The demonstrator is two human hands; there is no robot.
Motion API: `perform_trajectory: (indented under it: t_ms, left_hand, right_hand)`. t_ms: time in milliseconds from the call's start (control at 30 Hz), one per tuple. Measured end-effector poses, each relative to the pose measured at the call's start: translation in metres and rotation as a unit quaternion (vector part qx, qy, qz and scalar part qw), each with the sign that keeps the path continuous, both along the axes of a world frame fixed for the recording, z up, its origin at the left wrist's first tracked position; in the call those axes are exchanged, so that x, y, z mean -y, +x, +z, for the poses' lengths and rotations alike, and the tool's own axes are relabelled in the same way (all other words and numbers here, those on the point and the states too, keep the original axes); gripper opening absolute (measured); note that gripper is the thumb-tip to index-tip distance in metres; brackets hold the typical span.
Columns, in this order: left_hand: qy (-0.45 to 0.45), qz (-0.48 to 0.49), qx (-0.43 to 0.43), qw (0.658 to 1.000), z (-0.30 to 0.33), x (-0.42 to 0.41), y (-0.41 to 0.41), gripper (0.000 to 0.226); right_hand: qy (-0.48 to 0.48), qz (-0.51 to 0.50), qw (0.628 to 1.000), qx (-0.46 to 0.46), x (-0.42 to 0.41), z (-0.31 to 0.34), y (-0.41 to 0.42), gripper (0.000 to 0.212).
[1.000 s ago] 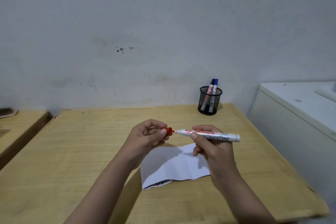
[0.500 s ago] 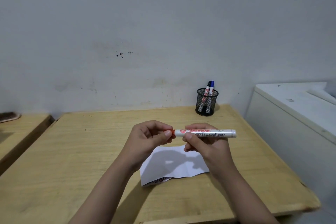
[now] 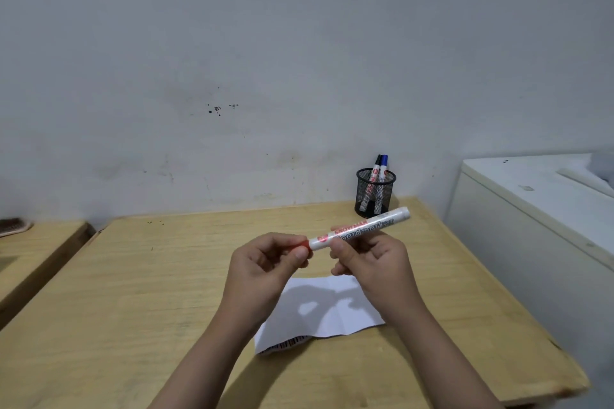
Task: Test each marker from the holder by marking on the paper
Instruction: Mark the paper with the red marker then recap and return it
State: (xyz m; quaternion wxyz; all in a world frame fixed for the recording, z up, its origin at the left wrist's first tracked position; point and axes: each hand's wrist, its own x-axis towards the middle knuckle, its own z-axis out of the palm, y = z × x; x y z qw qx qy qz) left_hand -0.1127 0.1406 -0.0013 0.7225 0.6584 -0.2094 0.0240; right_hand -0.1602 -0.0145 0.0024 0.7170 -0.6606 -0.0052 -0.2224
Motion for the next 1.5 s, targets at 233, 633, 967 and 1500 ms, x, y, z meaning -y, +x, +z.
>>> perform_trajectory:
  t_ms: [233, 633, 967, 1500]
  left_hand:
    - [0.132, 0.082, 0.087, 0.984, -0.005, 0.013, 0.016, 0.008]
    - [0.272, 0.017, 0.196, 0.942, 0.01, 0.097, 0.089, 0.036]
    - [0.307, 0.064, 0.223, 0.923, -0.029, 0.201, 0.2, 0.031]
    - [0.225, 0.106, 0.234, 0.94, -0.048, 0.214, 0.212, 0.035]
  right_hand:
    - [-0.457, -0.185, 0.855, 0.162, 0.027, -0.018, 0.014, 0.026]
    - [-0.23, -0.255, 0.928, 0.143, 0.131, 0.035, 0.089, 0.058]
    - [-0.278, -0.282, 0.918, -0.021, 0.206, 0.028, 0.2, 0.058]
    - [-0.57, -0.293, 0.762, -0.09, 0.21, -0.007, 0.243, 0.039]
